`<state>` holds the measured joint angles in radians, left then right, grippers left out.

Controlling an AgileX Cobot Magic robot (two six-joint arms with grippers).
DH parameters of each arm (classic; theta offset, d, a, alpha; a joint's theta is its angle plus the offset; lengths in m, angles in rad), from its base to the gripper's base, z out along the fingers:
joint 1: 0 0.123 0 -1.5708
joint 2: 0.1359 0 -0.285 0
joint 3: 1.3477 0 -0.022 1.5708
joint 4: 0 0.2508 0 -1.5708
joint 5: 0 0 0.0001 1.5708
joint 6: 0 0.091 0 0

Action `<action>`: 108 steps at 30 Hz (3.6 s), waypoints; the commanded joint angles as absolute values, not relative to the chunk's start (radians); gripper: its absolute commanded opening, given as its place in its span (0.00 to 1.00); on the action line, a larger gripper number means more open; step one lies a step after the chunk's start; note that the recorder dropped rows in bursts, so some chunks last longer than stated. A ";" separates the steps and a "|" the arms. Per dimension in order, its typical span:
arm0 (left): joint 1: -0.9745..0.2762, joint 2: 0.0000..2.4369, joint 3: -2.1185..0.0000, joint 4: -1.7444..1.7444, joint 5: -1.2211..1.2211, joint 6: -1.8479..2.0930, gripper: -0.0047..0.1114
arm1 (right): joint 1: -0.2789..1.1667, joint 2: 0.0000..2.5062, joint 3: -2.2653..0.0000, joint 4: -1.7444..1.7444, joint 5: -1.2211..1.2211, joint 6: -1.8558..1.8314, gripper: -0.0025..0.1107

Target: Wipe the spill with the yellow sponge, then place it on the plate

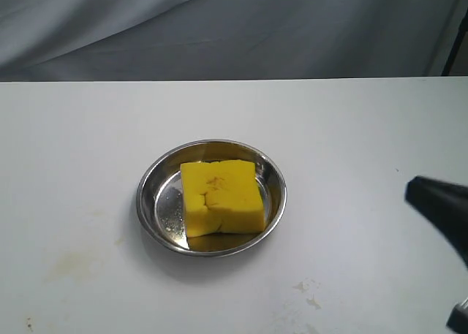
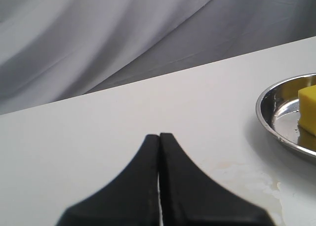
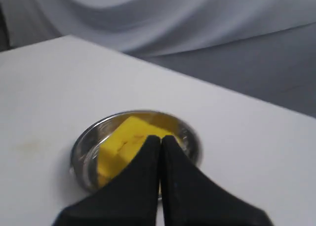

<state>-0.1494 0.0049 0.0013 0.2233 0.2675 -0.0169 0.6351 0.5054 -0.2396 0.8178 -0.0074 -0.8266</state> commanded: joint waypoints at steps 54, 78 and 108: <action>-0.150 0.000 0.000 0.218 0.266 -0.022 0.04 | -0.092 0.021 0.000 0.000 0.212 -0.083 0.02; -0.150 0.000 0.000 0.218 0.266 -0.022 0.04 | -0.092 0.021 0.000 0.000 0.319 -0.079 0.02; -0.150 0.000 0.000 0.218 0.266 -0.022 0.04 | -0.092 0.021 0.000 0.000 0.319 -0.076 0.02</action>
<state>-0.1494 0.0049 0.0013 0.2233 0.2675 -0.0169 -0.0857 0.0263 -0.0030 0.0104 0.3208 -0.0779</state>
